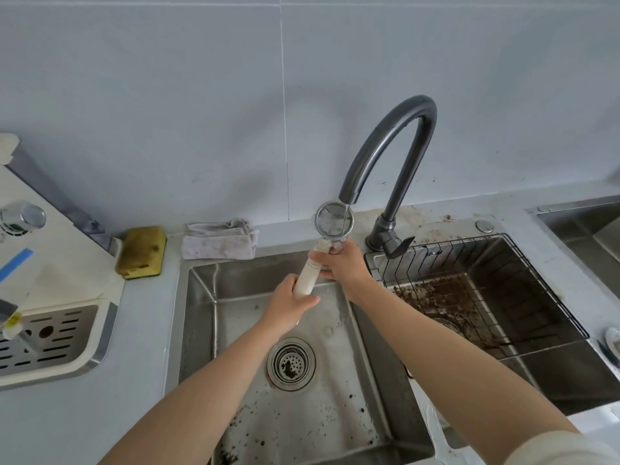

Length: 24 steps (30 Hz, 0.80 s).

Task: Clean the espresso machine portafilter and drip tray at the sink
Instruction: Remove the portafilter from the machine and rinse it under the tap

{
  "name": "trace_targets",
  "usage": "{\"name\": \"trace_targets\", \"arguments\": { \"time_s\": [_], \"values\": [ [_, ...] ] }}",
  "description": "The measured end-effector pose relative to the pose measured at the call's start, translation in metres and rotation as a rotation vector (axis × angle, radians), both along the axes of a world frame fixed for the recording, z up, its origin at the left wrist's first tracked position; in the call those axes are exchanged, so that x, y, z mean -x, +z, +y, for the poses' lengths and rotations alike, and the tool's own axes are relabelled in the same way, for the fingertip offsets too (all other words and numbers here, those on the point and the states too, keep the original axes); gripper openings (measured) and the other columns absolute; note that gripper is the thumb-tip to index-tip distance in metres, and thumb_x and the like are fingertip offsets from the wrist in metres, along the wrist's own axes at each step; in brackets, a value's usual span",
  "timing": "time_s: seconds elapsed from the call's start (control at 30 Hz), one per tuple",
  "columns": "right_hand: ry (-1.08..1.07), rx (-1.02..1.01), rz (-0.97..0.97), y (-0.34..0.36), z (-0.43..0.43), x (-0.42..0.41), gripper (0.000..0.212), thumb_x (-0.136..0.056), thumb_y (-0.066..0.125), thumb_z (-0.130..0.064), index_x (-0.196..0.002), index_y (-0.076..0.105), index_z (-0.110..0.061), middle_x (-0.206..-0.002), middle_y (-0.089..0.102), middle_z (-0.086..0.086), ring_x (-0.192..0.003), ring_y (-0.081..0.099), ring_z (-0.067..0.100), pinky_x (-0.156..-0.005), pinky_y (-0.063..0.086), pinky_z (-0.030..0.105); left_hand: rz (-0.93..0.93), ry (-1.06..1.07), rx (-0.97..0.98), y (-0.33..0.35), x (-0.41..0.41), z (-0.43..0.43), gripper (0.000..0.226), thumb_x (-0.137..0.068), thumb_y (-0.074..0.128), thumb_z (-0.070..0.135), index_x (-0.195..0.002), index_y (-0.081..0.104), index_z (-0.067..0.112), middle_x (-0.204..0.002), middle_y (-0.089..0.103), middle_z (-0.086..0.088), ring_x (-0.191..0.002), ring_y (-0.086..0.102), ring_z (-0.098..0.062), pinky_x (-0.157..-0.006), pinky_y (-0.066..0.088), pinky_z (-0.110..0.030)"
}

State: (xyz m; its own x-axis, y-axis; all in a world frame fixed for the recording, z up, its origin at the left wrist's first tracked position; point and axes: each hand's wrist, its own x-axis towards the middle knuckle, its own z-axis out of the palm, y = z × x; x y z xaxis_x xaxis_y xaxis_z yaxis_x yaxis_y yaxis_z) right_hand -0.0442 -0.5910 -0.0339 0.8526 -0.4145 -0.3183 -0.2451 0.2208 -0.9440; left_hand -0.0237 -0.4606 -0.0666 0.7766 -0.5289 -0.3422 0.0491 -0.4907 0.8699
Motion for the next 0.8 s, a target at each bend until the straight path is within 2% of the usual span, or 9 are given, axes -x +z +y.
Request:
{"name": "trace_targets", "arguments": {
  "time_s": [0.17, 0.27, 0.37, 0.5, 0.6, 0.7, 0.8],
  "values": [
    [-0.025, -0.003, -0.032, 0.008, -0.006, -0.004, 0.028, -0.080, 0.064, 0.004, -0.104, 0.052, -0.003, -0.081, 0.060, 0.005, -0.071, 0.063, 0.014, -0.052, 0.052, 0.017, -0.029, -0.021, 0.009, 0.005, -0.009, -0.006, 0.027, -0.083, 0.064, 0.023, -0.102, 0.049, 0.014, -0.089, 0.054, -0.002, -0.078, 0.050, -0.017, -0.066, 0.039, -0.028],
    [-0.069, 0.004, -0.051, 0.011, -0.012, -0.003, 0.024, -0.080, 0.064, 0.004, -0.095, 0.051, -0.010, -0.081, 0.060, 0.004, -0.070, 0.063, 0.013, -0.051, 0.051, 0.017, -0.012, -0.055, 0.024, 0.009, -0.013, -0.013, 0.027, -0.084, 0.064, 0.026, -0.105, 0.050, 0.016, -0.090, 0.057, -0.002, -0.077, 0.052, -0.016, -0.065, 0.041, -0.026],
    [-0.104, 0.034, -0.075, 0.012, -0.018, -0.001, 0.033, -0.080, 0.065, 0.003, -0.088, 0.048, -0.025, -0.079, 0.059, 0.002, -0.068, 0.062, 0.013, -0.056, 0.055, 0.024, 0.020, -0.115, 0.047, 0.014, -0.014, -0.021, 0.027, -0.085, 0.062, 0.025, -0.107, 0.049, 0.016, -0.085, 0.057, -0.001, -0.073, 0.053, -0.014, -0.062, 0.040, -0.024],
    [-0.161, 0.049, -0.094, 0.015, -0.028, 0.003, 0.032, -0.081, 0.065, 0.000, -0.092, 0.048, -0.025, -0.081, 0.061, 0.001, -0.071, 0.063, 0.012, -0.060, 0.056, 0.025, 0.014, -0.171, 0.054, 0.018, -0.017, -0.032, 0.026, -0.086, 0.061, 0.025, -0.107, 0.048, 0.018, -0.086, 0.057, 0.001, -0.077, 0.053, -0.015, -0.070, 0.041, -0.028],
    [-0.205, 0.090, -0.108, 0.017, -0.032, 0.005, 0.033, -0.081, 0.065, 0.000, -0.092, 0.049, -0.027, -0.081, 0.061, 0.001, -0.072, 0.062, 0.013, -0.067, 0.055, 0.030, 0.009, -0.197, 0.072, 0.022, -0.020, -0.041, 0.026, -0.084, 0.061, 0.022, -0.108, 0.050, 0.017, -0.090, 0.058, -0.001, -0.077, 0.053, -0.015, -0.067, 0.040, -0.027],
    [-0.243, 0.142, -0.118, 0.020, -0.036, 0.006, 0.034, -0.080, 0.065, -0.001, -0.099, 0.049, -0.025, -0.084, 0.061, 0.002, -0.078, 0.060, 0.019, -0.076, 0.055, 0.039, -0.008, -0.208, 0.067, 0.023, -0.023, -0.050, 0.017, -0.081, 0.062, 0.017, -0.095, 0.053, 0.019, -0.081, 0.056, 0.004, -0.068, 0.051, -0.010, -0.060, 0.039, -0.023],
    [-0.267, 0.175, -0.129, 0.024, -0.039, 0.007, 0.035, -0.079, 0.067, -0.002, -0.105, 0.050, -0.017, -0.082, 0.060, 0.002, -0.077, 0.059, 0.019, -0.069, 0.053, 0.031, 0.002, -0.206, 0.049, 0.023, -0.026, -0.060, 0.015, -0.078, 0.061, 0.013, -0.077, 0.050, 0.024, -0.071, 0.053, 0.004, -0.061, 0.048, -0.009, -0.056, 0.037, -0.022]
  ]
}}
